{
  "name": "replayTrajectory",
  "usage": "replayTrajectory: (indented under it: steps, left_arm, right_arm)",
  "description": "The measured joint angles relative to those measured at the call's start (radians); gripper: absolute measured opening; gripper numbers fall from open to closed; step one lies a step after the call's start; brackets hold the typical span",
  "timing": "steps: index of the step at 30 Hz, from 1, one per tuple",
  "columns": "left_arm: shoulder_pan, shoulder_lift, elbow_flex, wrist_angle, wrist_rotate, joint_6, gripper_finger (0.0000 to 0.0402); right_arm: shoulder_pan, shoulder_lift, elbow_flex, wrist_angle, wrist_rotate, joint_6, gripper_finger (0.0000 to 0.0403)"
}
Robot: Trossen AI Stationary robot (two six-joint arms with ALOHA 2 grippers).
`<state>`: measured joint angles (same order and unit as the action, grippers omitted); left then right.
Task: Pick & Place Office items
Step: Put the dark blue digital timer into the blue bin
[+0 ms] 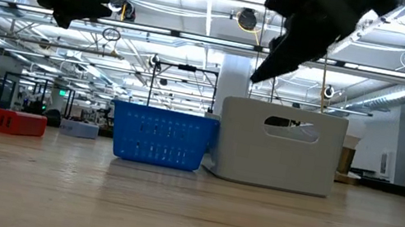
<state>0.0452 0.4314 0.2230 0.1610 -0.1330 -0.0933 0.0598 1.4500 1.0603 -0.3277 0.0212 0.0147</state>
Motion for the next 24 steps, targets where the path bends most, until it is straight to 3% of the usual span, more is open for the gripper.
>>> replayTrajectory:
  steps: [10, 24]
  left_arm:
    - [0.000, 0.000, 0.000, 0.000, 0.000, 0.000, 0.0184]
    - [0.000, 0.000, 0.000, 0.000, 0.000, 0.000, 0.0184]
  right_arm:
    - [0.177, -0.088, 0.000, -0.051, -0.001, 0.056, 0.0216]
    - [0.387, -0.091, 0.000, -0.064, -0.014, 0.148, 0.0214]
